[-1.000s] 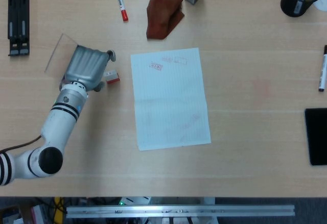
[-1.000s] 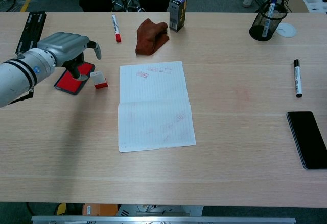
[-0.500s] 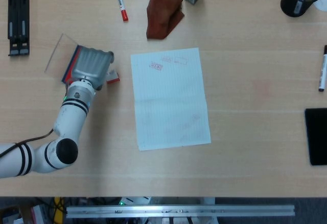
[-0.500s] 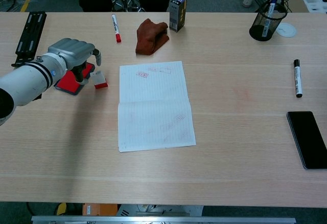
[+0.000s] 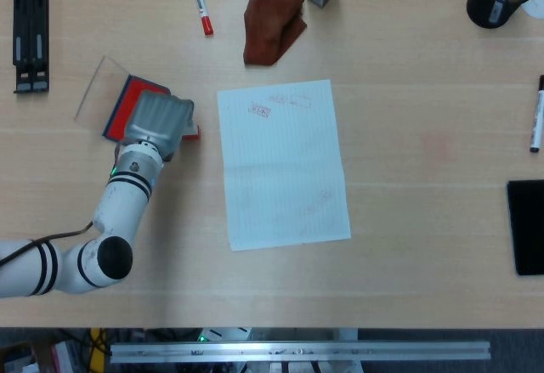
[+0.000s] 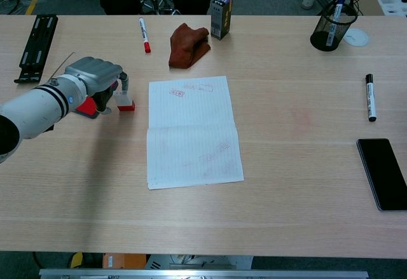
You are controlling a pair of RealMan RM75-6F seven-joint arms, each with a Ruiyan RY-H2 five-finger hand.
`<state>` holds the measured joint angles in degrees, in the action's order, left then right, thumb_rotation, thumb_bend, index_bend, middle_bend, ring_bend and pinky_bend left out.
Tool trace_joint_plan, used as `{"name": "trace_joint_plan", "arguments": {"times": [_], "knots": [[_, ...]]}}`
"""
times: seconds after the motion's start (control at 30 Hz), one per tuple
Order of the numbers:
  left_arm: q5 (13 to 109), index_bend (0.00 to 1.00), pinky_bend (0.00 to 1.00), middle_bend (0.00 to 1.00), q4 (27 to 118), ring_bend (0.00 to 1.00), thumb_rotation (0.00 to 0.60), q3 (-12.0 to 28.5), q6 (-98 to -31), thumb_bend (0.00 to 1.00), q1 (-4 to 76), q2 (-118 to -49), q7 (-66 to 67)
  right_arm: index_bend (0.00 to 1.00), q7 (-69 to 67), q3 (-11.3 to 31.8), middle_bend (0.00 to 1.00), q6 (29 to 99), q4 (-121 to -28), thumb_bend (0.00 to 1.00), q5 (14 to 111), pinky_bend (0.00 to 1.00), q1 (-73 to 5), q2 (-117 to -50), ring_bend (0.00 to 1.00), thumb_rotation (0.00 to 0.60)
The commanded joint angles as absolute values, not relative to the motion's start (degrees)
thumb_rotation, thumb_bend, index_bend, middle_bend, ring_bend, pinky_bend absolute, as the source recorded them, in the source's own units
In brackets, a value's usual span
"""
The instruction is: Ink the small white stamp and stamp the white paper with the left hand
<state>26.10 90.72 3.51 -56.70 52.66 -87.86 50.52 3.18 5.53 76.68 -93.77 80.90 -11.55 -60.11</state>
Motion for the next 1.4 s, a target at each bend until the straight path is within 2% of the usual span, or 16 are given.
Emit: {"name": "trace_joint_plan", "arguments": {"times": [0.03, 0.53, 1.0, 1.4], "knots": [[26.2, 0.36, 1.00, 1.00, 90.9, 1.00, 0.600, 3.2, -56.7, 0.21, 52.9, -88.1, 50.5, 0.32, 3.0, 5.5, 0.44, 76.8, -93.7, 0.12, 80.9, 0.51, -11.4, -60.1, 0.36, 0.600], [28.2, 0.38, 1.00, 1.00, 89.5, 1.00, 0.600, 2.7, -59.3, 0.21, 53.3, -90.5, 49.8, 0.32, 2.6, 5.2, 0.44, 77.5, -93.7, 0.12, 80.9, 0.51, -10.5, -59.8, 0.36, 0.600], [25.5, 0.46, 1.00, 1.00, 86.3, 1.00, 0.600, 3.8, -59.0, 0.21, 54.4, -92.7, 50.9, 0.32, 2.0, 5.0, 0.44, 77.5, -93.1, 0.12, 80.8, 0.51, -10.1, -60.0, 0.36, 0.600], [24.6, 0.47, 1.00, 1.00, 84.5, 1.00, 0.600, 3.9, -59.0, 0.22, 54.6, -94.5, 51.6, 0.32, 1.6, 5.0, 0.44, 77.3, -92.5, 0.12, 80.5, 0.51, -9.9, -60.1, 0.36, 0.600]]}}
